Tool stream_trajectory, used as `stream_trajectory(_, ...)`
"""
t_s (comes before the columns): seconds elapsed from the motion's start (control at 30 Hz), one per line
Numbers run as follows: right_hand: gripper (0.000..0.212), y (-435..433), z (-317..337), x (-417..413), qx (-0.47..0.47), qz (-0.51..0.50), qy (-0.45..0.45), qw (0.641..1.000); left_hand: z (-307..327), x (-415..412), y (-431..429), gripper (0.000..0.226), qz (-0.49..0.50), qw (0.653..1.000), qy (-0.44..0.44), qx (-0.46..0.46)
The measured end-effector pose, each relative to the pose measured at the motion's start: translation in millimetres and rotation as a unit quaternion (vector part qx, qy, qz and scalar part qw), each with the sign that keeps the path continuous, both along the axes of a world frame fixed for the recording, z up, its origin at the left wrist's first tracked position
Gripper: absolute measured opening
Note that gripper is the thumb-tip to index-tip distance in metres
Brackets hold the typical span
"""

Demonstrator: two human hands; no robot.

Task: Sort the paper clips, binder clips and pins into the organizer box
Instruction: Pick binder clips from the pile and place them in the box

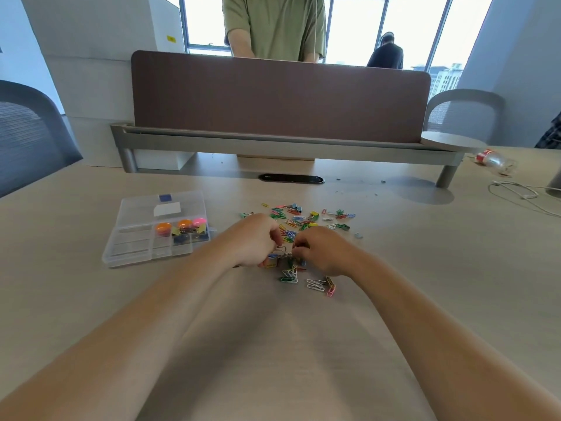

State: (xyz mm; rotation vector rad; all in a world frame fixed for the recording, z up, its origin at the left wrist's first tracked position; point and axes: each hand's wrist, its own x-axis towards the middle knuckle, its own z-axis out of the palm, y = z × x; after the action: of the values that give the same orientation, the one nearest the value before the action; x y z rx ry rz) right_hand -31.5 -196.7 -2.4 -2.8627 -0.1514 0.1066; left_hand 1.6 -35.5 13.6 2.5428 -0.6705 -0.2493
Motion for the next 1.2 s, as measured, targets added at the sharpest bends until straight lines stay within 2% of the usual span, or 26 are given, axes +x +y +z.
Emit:
stream_trajectory(0.23,0.024,1.8,0.9,0.2,0.022,-0.018,-0.035,0.999,5.1,-3.5,3.1,0.025,0.001,1.000,-0.005,-0.002)
stream_trajectory(0.57,0.032,12.7,18.5,10.6,0.022,-0.020,-0.065,0.997,12.4,11.5,22.3,0.016,0.003,0.998,-0.025,-0.049)
stream_trajectory(0.9,0.024,67.8,35.2,55.5,0.100,-0.009,-0.086,0.991,24.1,45.0,93.2,0.011,0.096,0.991,0.014,-0.095)
stream_trajectory(1.0,0.020,87.7,38.9,70.1,0.121,0.008,-0.067,0.990,24.4,55.7,114.6,0.010,0.114,0.988,0.032,-0.101)
stream_trajectory(1.2,0.021,116.9,39.6,93.6,0.100,0.063,-0.004,0.993,18.6,71.2,137.4,0.008,0.132,0.987,0.045,-0.086)
